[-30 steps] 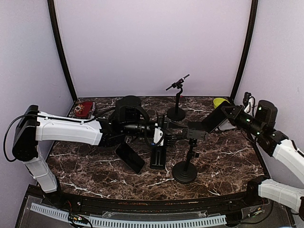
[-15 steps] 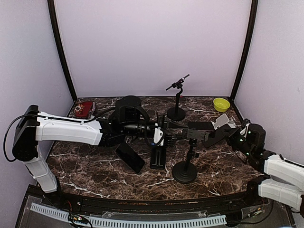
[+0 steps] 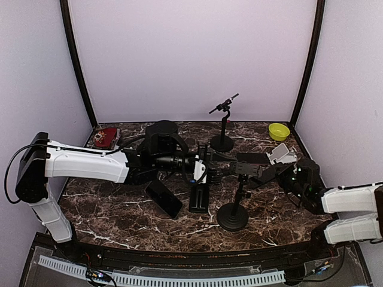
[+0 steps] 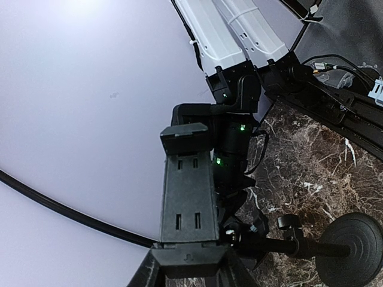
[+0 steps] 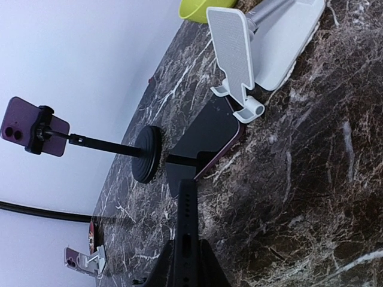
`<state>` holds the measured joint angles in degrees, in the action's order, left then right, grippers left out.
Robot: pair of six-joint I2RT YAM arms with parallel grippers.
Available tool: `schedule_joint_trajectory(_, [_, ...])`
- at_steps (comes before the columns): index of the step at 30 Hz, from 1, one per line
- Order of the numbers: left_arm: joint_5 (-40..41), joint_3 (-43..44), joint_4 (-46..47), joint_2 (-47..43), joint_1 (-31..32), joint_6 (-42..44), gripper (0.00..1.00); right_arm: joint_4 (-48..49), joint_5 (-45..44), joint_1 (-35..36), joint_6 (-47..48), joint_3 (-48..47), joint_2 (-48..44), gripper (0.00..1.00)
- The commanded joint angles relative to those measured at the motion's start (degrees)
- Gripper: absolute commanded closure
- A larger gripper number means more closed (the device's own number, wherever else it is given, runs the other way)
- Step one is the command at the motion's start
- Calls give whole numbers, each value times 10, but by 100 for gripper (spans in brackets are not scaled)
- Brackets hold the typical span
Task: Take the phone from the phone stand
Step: Place the phone at the center of the board.
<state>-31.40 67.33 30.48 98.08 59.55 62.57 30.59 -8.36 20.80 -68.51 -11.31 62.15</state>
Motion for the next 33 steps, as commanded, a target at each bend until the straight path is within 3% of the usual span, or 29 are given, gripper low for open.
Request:
schedule_joint_trajectory(1, [18,-15,-9,-5,0,7,100,87,-47,17,-40,-12,34,88])
schedule_joint_trajectory(19, [21,-21,-3,-3,0,10,100,214,-72,51,-168,-51,246,82])
schedule_joint_trajectory(24, [20,-22,-6,-2,0,11,100,196,-66,53,-177,-73,266,69])
schedule_joint_trajectory(26, [21,-23,-6,-3,0,13,100,174,-66,53,-181,-81,267,49])
schedule_joint_trajectory(27, [23,-23,-5,-2,0,13,100,165,-65,53,-178,-85,267,45])
schedule_joint_trajectory(33, [23,-24,-2,-2,0,13,100,181,-30,53,-200,-88,307,38])
